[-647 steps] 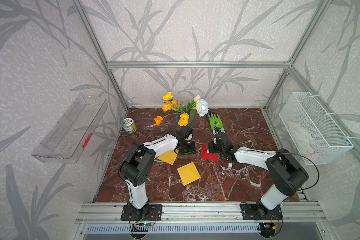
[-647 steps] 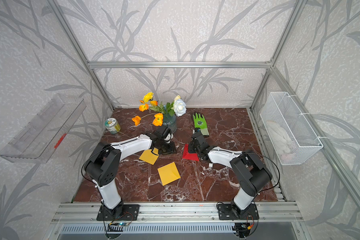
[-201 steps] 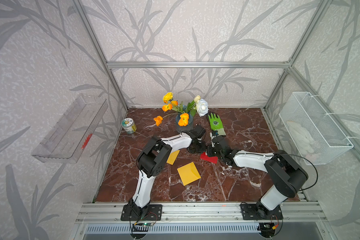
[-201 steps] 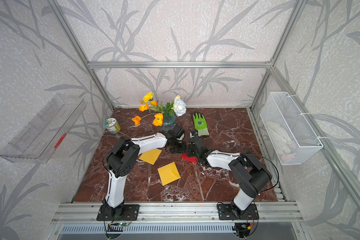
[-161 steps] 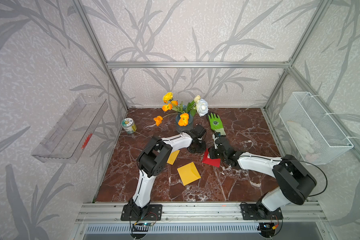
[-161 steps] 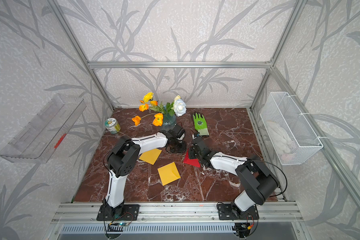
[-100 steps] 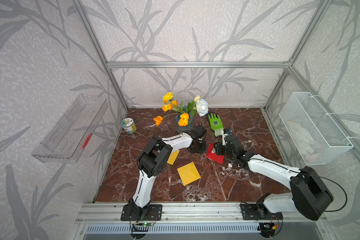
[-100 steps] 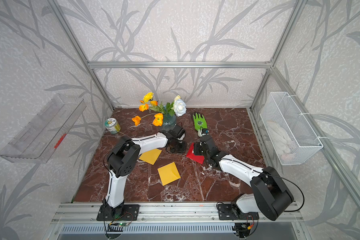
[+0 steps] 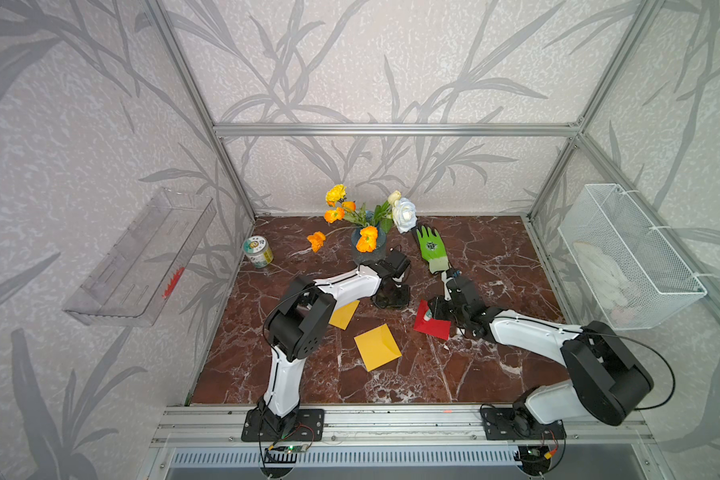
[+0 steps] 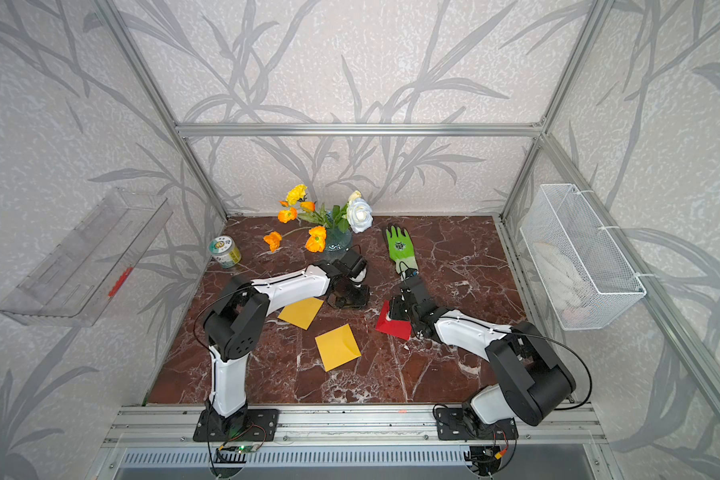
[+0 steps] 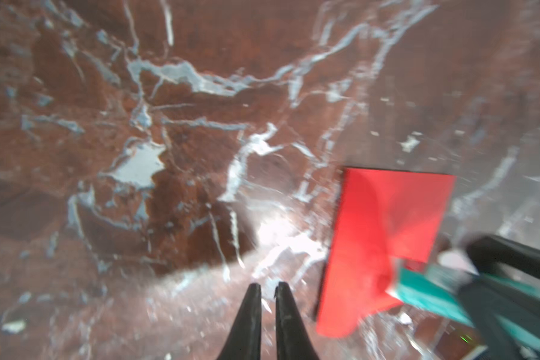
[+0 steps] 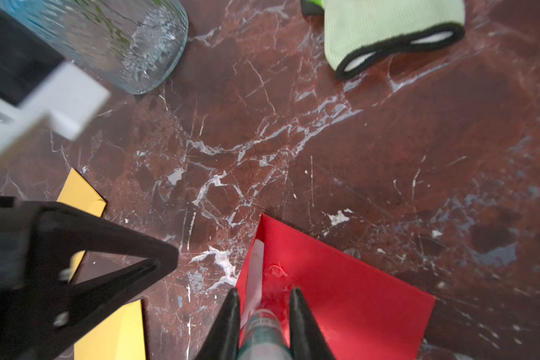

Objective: Seal the envelope with a glue stick
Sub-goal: Apply the envelope at the center of the board.

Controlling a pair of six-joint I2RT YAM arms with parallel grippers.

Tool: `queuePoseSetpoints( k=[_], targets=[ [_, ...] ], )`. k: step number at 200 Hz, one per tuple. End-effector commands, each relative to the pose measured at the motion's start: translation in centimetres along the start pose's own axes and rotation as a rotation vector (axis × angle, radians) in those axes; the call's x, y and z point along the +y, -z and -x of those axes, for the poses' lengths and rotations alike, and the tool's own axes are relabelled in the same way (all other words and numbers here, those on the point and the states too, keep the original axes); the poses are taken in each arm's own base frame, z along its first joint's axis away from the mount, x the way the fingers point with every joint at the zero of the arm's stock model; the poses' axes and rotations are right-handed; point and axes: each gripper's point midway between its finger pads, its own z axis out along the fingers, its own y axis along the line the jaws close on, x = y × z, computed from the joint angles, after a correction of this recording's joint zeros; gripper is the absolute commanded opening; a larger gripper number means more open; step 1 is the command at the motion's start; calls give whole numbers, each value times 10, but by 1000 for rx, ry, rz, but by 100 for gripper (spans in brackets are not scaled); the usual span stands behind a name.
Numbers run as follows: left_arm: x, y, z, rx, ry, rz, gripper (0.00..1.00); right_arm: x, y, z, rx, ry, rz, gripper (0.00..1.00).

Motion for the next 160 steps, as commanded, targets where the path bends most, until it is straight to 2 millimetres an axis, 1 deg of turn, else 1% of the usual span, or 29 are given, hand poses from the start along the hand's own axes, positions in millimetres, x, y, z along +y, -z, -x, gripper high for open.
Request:
queuePoseSetpoints(
  k=[1,20,25,46,79,108,135,160],
  targets=[
    [-23,24,-7,-4,-27,-80,13,-4,-6,-6,14,-16,4,0],
    [-26,23,-11,4,-29,-92,13,-5,-8,-9,24,-16,5,0],
    [-27,22,-13,8,-31,-95,13,-4,-9,-10,26,-45,8,0],
    [-31,15,-19,27,-36,-99,13,-4,-11,-12,45,-69,14,0],
    [-35,7,-25,46,-41,-102,13,-5,-9,-9,69,-124,34,0],
    [-39,3,-29,56,-48,-111,13,-2,-6,-6,76,-121,40,0],
    [-41,-10,-40,89,-47,-111,13,-5,-10,-10,84,-151,50,0],
    [-33,-24,-51,121,-45,-79,13,-10,-8,-8,81,-197,66,0]
  ],
)
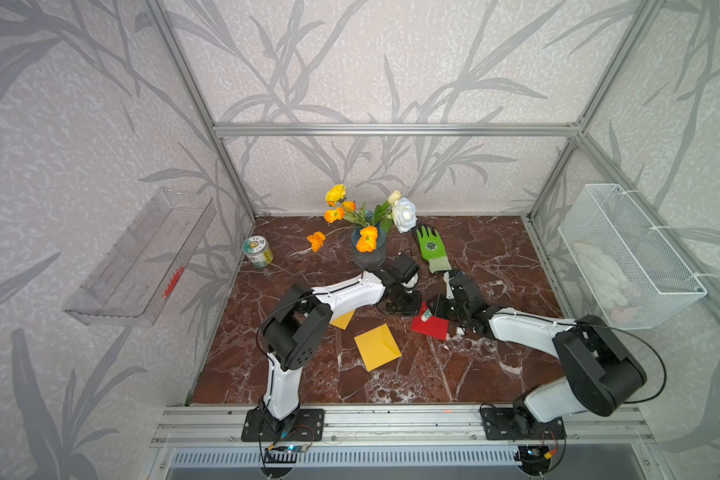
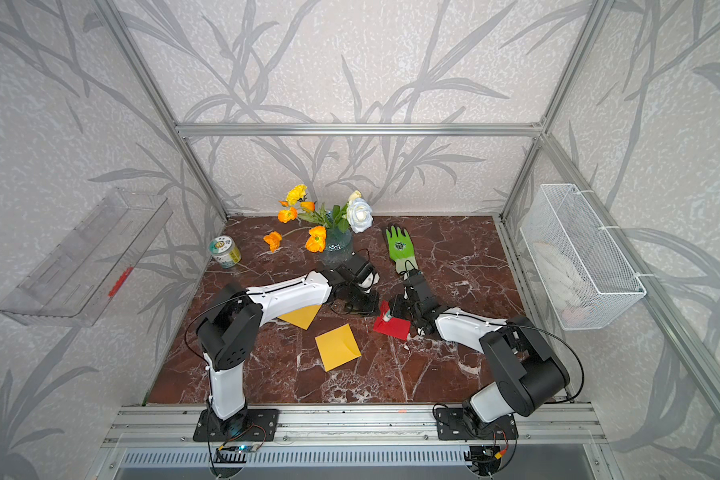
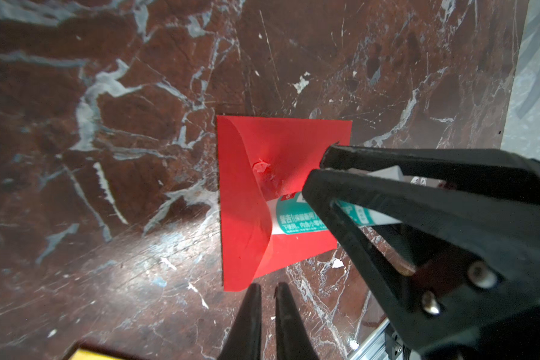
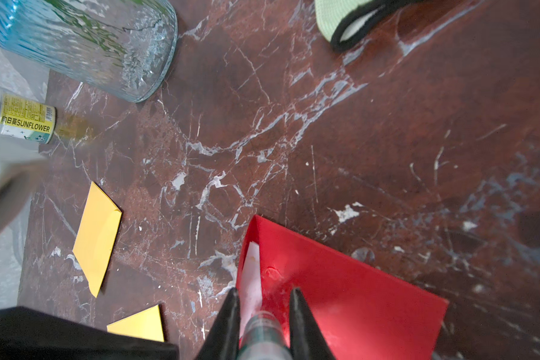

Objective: Seal the envelope with a glue stick
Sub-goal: Apply the envelope at the center of the board, then close the envelope at the center of the board.

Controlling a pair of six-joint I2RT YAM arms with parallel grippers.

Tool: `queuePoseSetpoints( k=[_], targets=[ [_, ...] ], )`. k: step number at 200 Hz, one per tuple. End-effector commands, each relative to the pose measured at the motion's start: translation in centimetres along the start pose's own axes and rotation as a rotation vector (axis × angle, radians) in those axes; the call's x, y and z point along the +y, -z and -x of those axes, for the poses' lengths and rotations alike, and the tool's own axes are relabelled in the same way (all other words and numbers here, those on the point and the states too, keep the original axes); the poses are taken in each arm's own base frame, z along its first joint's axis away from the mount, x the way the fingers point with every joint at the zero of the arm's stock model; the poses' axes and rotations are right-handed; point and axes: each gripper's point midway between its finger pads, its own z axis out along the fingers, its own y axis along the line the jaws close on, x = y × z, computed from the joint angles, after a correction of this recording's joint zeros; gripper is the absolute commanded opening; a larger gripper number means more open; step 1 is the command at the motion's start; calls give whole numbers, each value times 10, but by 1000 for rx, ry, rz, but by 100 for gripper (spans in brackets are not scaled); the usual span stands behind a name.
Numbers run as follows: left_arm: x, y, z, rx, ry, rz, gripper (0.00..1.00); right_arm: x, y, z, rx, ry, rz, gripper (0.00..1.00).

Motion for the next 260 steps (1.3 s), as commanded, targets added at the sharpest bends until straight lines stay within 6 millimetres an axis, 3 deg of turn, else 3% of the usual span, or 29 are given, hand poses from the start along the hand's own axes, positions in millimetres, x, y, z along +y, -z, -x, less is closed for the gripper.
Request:
queuePoseSetpoints(
  k=[1,105,176,217,260],
  targets=[
    [13,-20,-17,59,19,34,13,-10,-1,-6,32,-54,-4,0],
    [39,-47,-37,131,17,137,12,-21,-2,-5,35,-182,60,0],
    [55,-57,-49,164,34,178,12,-27,31,45,-105,-163,52,0],
    [45,-48,-42,144,25,154,13,-23,51,55,-140,-146,65,0],
    [14,-23,-12,68,-7,86,16,-26,58,46,-135,-145,63,0]
  ],
)
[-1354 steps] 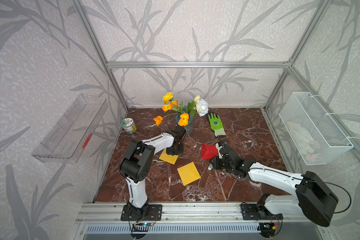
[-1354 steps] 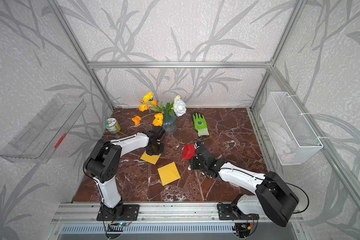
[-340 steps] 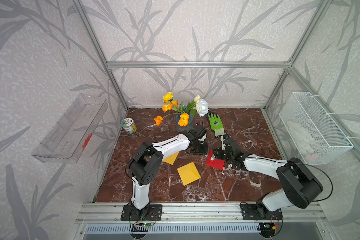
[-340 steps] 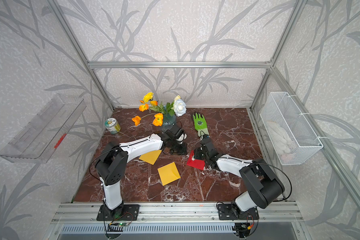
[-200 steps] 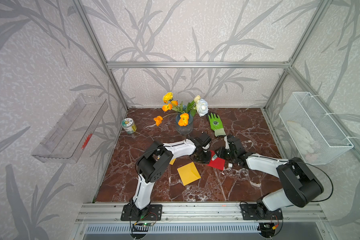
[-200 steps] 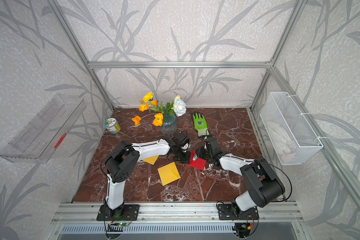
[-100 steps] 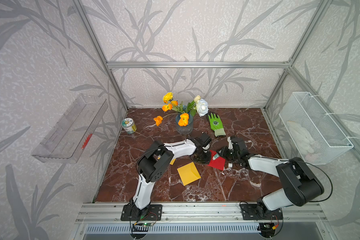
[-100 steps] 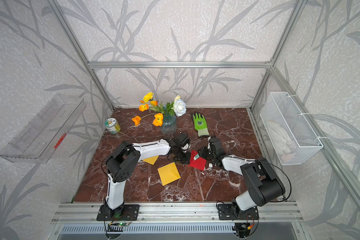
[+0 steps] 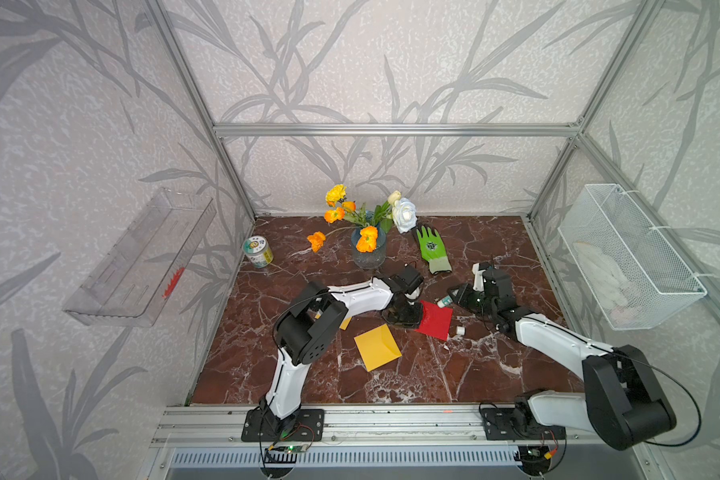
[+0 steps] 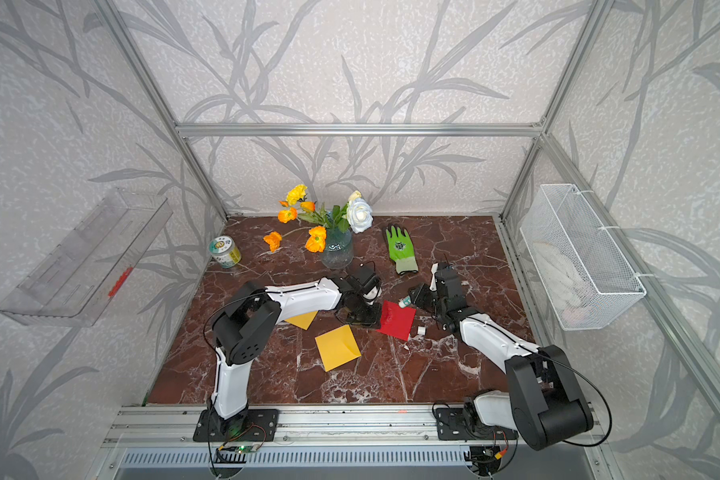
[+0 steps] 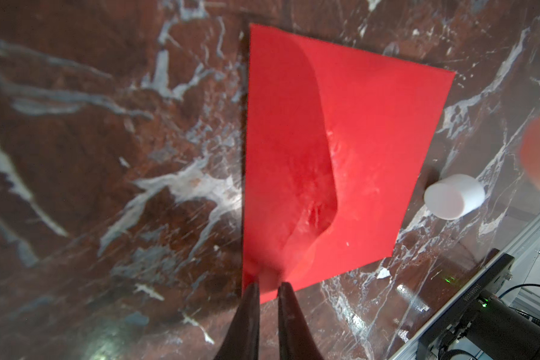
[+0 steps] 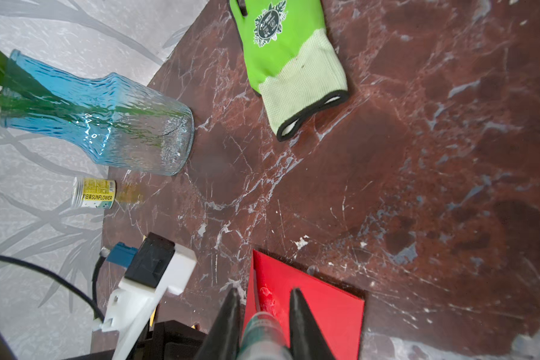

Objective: Seal the envelope with a glue stick
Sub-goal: Close the envelope at the center of the board.

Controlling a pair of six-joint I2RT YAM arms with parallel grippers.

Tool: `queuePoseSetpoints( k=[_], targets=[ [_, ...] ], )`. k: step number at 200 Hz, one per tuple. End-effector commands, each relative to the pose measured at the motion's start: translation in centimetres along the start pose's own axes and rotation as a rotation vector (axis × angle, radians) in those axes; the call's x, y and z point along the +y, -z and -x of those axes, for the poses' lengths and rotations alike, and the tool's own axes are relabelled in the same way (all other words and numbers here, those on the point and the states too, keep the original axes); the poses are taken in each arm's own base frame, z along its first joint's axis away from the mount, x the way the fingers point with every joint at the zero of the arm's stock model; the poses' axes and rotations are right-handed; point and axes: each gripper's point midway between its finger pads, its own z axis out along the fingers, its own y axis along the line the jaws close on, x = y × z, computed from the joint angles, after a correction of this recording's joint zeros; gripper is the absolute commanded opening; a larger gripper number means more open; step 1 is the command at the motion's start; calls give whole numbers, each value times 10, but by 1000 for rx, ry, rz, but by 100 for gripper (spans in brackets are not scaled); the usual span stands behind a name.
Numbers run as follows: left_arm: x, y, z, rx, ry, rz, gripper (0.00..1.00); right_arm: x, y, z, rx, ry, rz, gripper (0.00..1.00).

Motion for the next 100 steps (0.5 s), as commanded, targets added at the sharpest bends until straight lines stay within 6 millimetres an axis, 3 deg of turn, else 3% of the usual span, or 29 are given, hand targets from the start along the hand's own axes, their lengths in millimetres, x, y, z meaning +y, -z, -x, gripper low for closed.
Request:
queuePoseSetpoints(
  k=[1,63,100],
  targets=[
    [-2,9,8,-13,-14,26,16,-4,6,-5,8,13,-9,0],
    [-7,21,34,-45,-46,41,16,-12,7,-16,30,5,-20,0],
    [-6,16,38,-38,-44,46,15,-13,7,-18,36,6,-22,0]
  ],
)
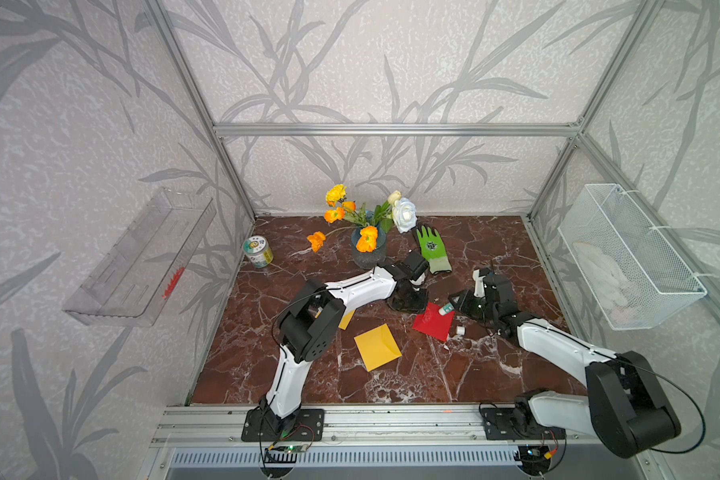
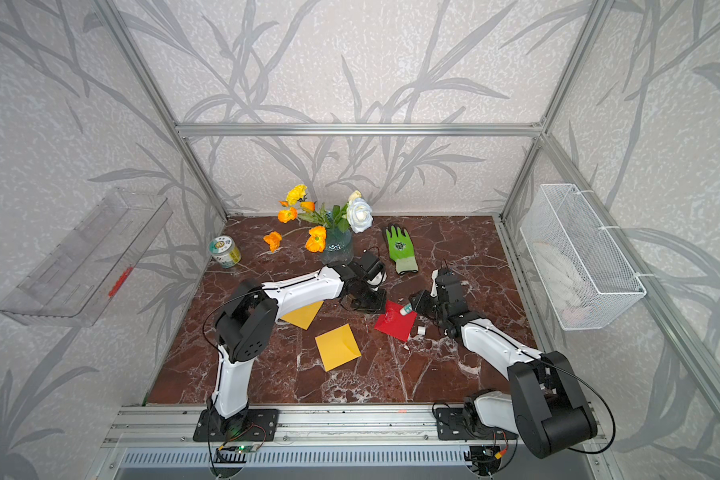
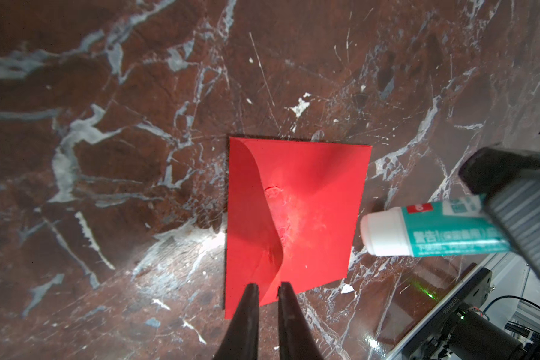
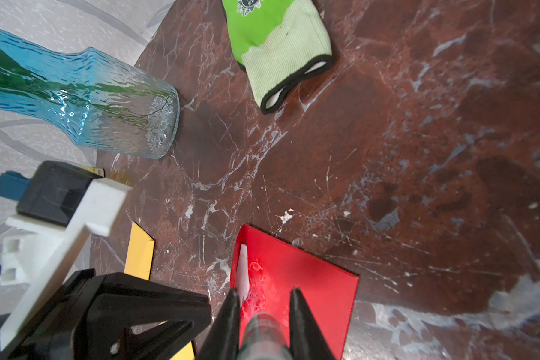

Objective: Seal the envelope with a glue stick
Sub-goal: Close the envelope at the center of the board.

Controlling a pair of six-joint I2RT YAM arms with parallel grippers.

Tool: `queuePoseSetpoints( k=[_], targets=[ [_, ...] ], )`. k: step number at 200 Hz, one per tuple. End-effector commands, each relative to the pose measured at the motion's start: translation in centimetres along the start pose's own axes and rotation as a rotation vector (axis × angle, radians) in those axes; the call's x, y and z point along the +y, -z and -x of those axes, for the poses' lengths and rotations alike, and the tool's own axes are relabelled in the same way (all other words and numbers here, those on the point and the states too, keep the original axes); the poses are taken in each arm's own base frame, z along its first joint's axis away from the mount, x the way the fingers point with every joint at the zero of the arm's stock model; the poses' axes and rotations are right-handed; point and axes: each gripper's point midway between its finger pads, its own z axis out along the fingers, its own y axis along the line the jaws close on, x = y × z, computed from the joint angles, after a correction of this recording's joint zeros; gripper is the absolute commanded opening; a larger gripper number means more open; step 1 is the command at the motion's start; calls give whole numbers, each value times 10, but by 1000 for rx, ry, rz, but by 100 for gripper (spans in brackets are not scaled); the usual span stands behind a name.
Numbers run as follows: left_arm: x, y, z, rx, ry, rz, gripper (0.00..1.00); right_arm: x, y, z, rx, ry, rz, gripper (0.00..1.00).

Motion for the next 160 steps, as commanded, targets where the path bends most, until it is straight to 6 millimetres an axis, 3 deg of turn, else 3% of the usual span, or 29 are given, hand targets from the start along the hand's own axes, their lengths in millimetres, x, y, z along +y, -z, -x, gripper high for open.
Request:
queuePoseSetpoints(
  k=[1,160],
  targets=[
    [10,-8,-2,34,-3,40,14,2,4,1,-7,16,8,0],
    [0,-27,-1,30,24,-1,13,-6,-1,-12,36,2,4,0]
  ],
)
